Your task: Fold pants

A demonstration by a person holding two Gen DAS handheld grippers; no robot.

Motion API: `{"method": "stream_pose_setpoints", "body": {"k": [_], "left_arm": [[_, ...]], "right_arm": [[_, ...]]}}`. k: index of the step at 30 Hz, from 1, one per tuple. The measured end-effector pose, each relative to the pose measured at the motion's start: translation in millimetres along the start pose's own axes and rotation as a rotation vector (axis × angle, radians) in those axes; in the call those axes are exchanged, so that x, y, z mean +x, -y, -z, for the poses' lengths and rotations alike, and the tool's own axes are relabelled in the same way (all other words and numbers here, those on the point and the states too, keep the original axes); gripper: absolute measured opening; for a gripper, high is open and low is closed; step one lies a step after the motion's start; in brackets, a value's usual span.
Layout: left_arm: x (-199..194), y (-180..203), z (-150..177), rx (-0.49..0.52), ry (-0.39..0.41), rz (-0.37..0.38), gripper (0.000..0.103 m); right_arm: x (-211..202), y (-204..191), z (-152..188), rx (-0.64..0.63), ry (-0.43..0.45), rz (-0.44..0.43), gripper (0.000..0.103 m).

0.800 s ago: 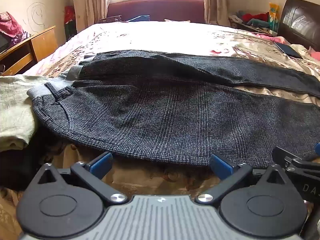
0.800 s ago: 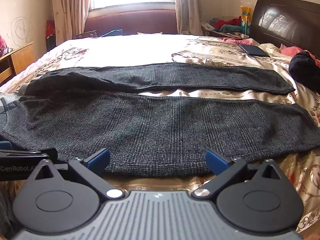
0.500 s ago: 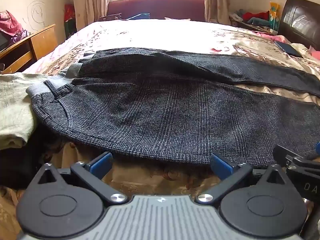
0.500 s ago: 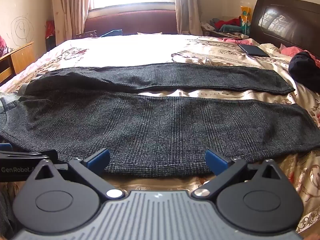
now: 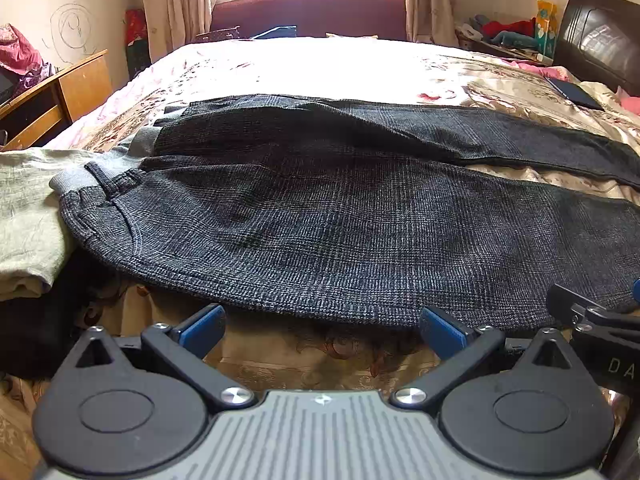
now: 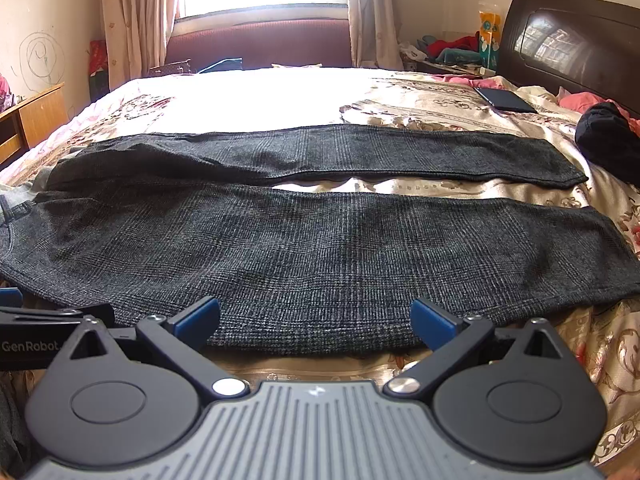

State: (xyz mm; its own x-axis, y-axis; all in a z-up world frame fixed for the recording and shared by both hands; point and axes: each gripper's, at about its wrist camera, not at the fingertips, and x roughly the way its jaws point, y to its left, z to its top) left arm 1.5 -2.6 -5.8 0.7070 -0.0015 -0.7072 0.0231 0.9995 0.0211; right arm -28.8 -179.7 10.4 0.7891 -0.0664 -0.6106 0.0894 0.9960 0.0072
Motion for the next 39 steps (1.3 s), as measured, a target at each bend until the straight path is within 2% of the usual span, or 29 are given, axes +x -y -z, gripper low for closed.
{"method": "stream_pose_setpoints", "body": {"k": [39], "left_arm": [[1.0,0.9,-0.9,0.004,-0.008,0.004,0.103]], "right_arm": [[4.3,-3.3,2.6,-0.01,-0.011,-0.003,0.101]]}}
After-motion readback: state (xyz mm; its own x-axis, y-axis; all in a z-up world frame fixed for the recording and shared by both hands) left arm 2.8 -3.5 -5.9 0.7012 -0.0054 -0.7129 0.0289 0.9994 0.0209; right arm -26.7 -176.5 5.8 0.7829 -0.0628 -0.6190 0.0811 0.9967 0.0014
